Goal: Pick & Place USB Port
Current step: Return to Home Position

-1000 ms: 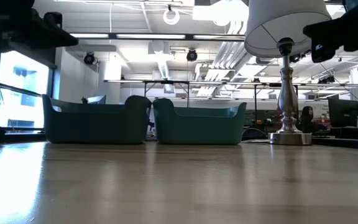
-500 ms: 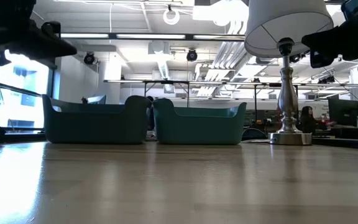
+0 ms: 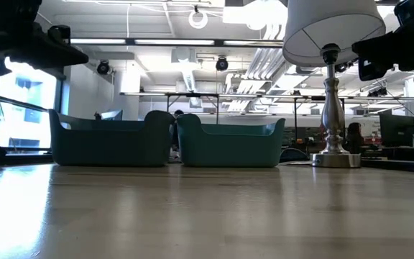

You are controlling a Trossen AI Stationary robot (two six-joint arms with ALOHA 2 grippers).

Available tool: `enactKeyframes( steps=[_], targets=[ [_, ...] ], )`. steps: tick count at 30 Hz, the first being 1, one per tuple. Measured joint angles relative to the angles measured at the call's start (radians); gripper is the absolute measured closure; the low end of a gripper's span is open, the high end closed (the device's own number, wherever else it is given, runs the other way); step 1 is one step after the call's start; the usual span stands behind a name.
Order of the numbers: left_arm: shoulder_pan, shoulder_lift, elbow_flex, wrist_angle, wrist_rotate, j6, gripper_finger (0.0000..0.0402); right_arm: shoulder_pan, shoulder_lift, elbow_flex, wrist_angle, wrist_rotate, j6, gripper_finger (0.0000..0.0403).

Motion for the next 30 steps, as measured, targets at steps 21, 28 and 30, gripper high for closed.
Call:
enactKeyframes(
  steps=[21,28,30],
  targets=[
    [0.0,0.0,0.0,-0.006,0.005,-0.022,0.0401,-0.027,0.014,-0.057,0.138,-0.001,-0.064,0.0403],
    [0.0,0.0,0.0,-0.007,0.005,-0.025,0.0401,-0.133,0.014,-0.057,0.133,-0.105,-0.055,0.0403],
    [0.0,0.0,0.0,-0.007,0.009,-0.028,0.0401,-0.165,0.014,-0.057,0.124,-0.113,-0.053,0.0403]
  ],
)
